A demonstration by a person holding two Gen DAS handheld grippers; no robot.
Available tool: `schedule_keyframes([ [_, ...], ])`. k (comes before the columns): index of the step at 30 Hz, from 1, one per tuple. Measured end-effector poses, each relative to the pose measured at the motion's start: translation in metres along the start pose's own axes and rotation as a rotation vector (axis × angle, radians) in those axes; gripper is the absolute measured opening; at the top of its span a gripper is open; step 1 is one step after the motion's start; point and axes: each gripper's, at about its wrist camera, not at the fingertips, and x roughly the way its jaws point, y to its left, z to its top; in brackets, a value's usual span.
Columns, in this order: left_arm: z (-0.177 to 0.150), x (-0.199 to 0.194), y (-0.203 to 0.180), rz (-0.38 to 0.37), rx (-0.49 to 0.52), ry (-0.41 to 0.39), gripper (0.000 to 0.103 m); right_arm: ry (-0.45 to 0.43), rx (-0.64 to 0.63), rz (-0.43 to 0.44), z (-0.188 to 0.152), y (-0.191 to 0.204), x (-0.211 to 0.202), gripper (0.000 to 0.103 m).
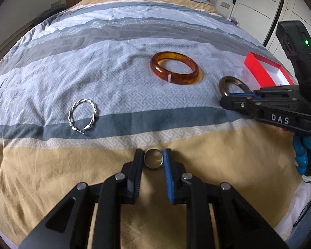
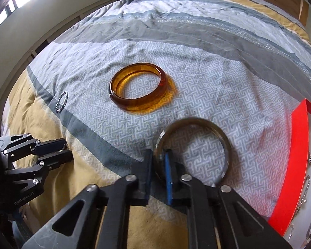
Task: Organize jewelry
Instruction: 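Grasp the small plain ring with the left tool while the right tool grasps the dark brown bangle, then carry the ring and brown bangle in both tools over the red box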
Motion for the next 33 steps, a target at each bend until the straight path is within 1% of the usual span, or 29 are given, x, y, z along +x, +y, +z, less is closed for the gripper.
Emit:
schedule_keyframes([
  [3,0.001,-0.004,-0.002,-0.011,-0.008,-0.009,0.019,-0.02,0.032,0.037,-0.002,-0.004,-0.007,0.008],
  [6,0.002,-0.011,-0.004,-0.028,-0.017,-0.018,0.019,-0.055,0.073,0.082,-0.007,-0.01,-0.021,0.008],
  [9,0.004,-0.021,-0.009,-0.037,-0.011,-0.035,0.019,-0.099,0.104,0.107,-0.012,-0.014,-0.041,0.008],
  [15,0.017,-0.041,-0.03,-0.068,0.012,-0.076,0.019,-0.176,0.139,0.11,-0.022,-0.022,-0.084,0.008],
  [19,0.032,-0.048,-0.057,-0.113,0.041,-0.098,0.019,-0.201,0.162,0.075,-0.031,-0.038,-0.11,0.008],
  [22,0.045,-0.046,-0.089,-0.159,0.075,-0.108,0.019,-0.209,0.192,0.029,-0.043,-0.06,-0.126,0.008],
  [27,0.069,-0.034,-0.152,-0.248,0.14,-0.117,0.019,-0.201,0.266,-0.066,-0.068,-0.117,-0.146,0.008],
  [30,0.082,-0.021,-0.194,-0.303,0.179,-0.108,0.019,-0.192,0.301,-0.114,-0.078,-0.151,-0.151,0.008],
  [33,0.088,-0.004,-0.23,-0.324,0.235,-0.085,0.019,-0.174,0.325,-0.143,-0.086,-0.179,-0.148,0.008],
])
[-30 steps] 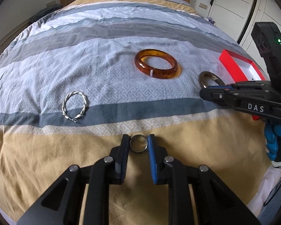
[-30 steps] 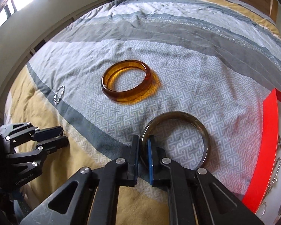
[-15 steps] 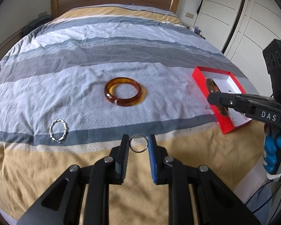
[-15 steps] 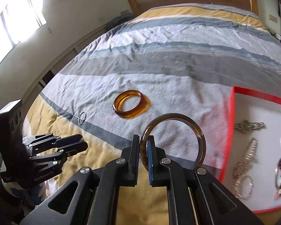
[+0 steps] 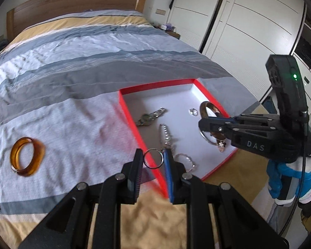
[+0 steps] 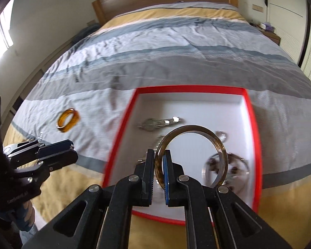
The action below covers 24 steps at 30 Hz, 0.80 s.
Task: Organize jewelry
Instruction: 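Carry the ring and brown bangle in both tools over the red box, then open the right tool to drop the brown bangle while the left tool releases the ring into the box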
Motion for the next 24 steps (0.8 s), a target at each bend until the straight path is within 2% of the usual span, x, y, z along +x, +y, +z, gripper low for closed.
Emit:
schedule_keyframes([
  [6,0.007,0.051,-0.031,-0.001,0.061,0.076,0.019,0.038,0.034,-0.038,-0.004,-0.037,0.024,0.008],
  [12,0.007,0.08,-0.033,0.037,0.062,0.123,0.019,0.045,0.042,-0.039,-0.008,-0.05,0.036,0.008],
  [17,0.007,0.081,-0.033,0.039,0.058,0.124,0.02,0.047,0.035,-0.054,-0.011,-0.049,0.038,0.013],
  [21,0.006,0.076,-0.032,0.03,0.054,0.132,0.02,0.037,0.036,-0.059,-0.012,-0.049,0.03,0.028],
  [24,0.004,0.061,-0.032,0.021,0.048,0.122,0.02,0.021,0.034,-0.069,-0.012,-0.048,0.017,0.028],
])
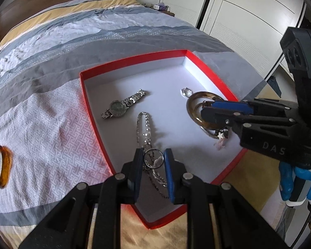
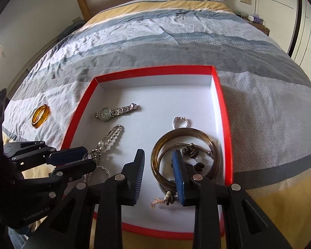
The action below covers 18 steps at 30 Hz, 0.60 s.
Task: Organize jewelry
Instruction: 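Open the right tool to drop the brown bangle while the left tool releases the ring into the box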
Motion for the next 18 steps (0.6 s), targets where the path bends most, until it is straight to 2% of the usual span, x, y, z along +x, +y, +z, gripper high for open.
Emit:
schedule_keyframes([
  [10,-0.01,-0.055,0.012,-0.042,-0.06,-0.057,0.02,-0.075,-0.003,0.006,-0.007,0.02,-0.061,0.028],
  [14,-0.007,-0.049,0.004,-0.067,-0.072,-0.054,0.02,-0.085,0.018,0.006,-0.017,0.02,-0.073,0.028],
  [18,-0.007,-0.024,-0.007,-0.036,-0.042,-0.005,0.02,-0.085,0.049,-0.013,-0.022,0.005,-0.075,0.028],
])
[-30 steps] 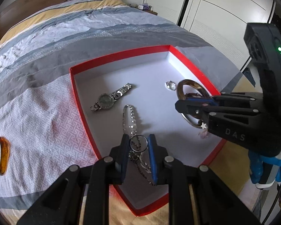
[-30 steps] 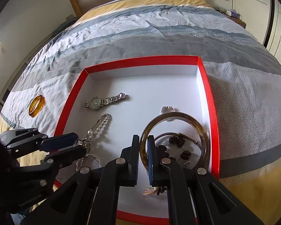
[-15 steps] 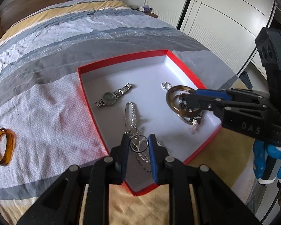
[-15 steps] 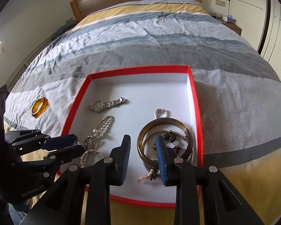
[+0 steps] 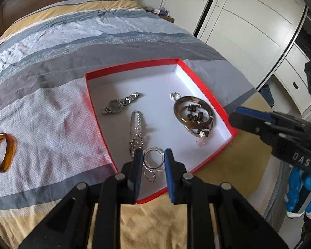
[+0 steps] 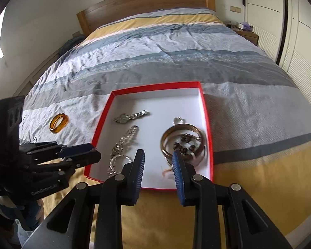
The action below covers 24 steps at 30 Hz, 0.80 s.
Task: Organize jewelry
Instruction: 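Open the right tool to drop the brown bangle while the left tool releases the ring into the box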
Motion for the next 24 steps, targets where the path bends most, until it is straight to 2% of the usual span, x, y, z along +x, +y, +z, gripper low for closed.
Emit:
schedule_keyframes([
  [4,-0.002,0.027,-0.005,0.066,0.041,0.053,0.02,-0.001,0.034,-0.011,0.0,-0.018,0.006,0.028],
  [8,-0.006,0.039,-0.009,0.093,0.08,0.081,0.02,0.009,0.053,-0.007,-0.004,-0.027,0.015,0.028],
  [11,-0.005,0.036,-0.011,0.092,0.087,0.082,0.028,0.014,0.062,-0.003,-0.006,-0.031,0.019,0.028],
  [13,-0.004,0.03,-0.01,0.084,0.071,0.064,0.033,0.013,0.068,0.002,-0.007,-0.032,0.018,0.029],
  [16,-0.002,0.013,-0.005,0.07,0.046,0.035,0.034,0.004,0.059,0.011,-0.006,-0.026,0.012,0.034],
  [24,-0.005,-0.044,0.01,0.051,-0.009,-0.033,0.037,-0.037,0.024,0.017,-0.002,0.004,-0.016,0.036],
])
